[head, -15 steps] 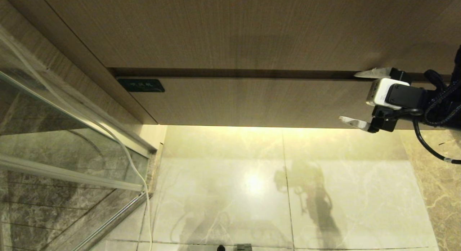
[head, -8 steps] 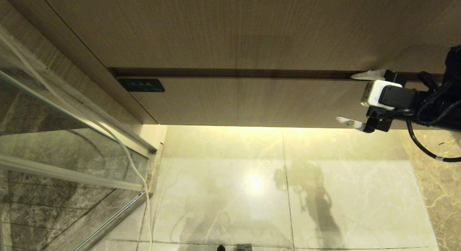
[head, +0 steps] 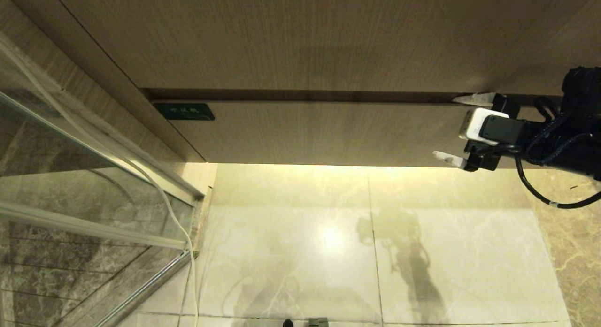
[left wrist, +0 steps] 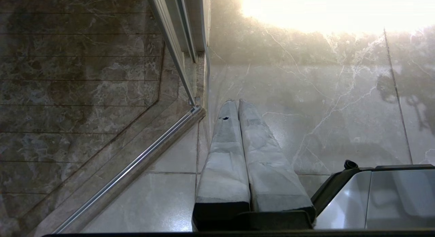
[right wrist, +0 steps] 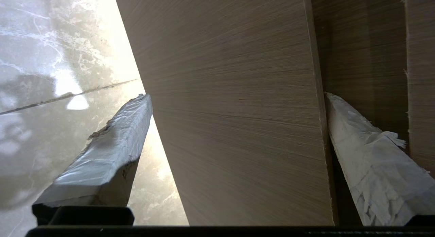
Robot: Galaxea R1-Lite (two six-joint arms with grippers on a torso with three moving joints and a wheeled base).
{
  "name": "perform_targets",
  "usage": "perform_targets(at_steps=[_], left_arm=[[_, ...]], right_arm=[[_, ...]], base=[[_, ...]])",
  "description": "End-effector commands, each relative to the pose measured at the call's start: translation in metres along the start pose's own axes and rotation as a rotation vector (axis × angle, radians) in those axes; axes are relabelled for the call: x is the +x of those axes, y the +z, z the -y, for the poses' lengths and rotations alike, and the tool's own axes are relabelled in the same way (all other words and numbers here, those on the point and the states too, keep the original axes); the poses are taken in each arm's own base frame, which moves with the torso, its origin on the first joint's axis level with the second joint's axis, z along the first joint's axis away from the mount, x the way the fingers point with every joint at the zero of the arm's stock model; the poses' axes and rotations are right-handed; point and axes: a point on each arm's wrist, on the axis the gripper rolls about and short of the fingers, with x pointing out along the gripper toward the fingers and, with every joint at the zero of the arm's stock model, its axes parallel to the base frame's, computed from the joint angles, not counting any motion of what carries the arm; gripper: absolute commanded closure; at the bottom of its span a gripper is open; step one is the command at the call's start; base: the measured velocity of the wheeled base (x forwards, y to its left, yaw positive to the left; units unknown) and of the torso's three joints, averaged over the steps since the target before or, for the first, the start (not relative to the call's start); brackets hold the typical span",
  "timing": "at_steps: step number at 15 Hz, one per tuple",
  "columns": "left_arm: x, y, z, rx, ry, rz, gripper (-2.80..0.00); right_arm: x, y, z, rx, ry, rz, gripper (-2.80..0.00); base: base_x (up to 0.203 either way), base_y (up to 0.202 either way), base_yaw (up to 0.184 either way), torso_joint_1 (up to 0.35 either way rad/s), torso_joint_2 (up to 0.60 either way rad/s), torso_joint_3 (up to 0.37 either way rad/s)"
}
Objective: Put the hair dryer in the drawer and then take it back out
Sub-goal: Pull open the drawer
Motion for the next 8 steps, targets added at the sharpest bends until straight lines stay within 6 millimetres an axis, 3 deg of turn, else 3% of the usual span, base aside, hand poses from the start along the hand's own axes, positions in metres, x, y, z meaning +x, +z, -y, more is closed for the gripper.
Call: perform_targets(at_steps=[1, 6, 8], left_arm=[[0.000, 0.000, 0.000, 0.000, 0.000, -0.001, 0.00], [0.000, 0.000, 0.000, 0.000, 0.000, -0.001, 0.00], [0.000, 0.000, 0.000, 0.000, 0.000, -0.001, 0.00]], right_arm=[[0.006, -0.005, -0.009, 0.013, 0.043, -0.016, -2.80], [-0.014, -0.006, -0.031, 0.140, 0.297, -0.101, -2.80], [-0.024, -0.006, -0.030, 0.162, 0.301, -0.121, -2.80]], base=[[0.000, 0.000, 0.000, 0.000, 0.00, 0.000], [0.000, 0.000, 0.000, 0.000, 0.00, 0.000], [0.000, 0.000, 0.000, 0.000, 0.00, 0.000]])
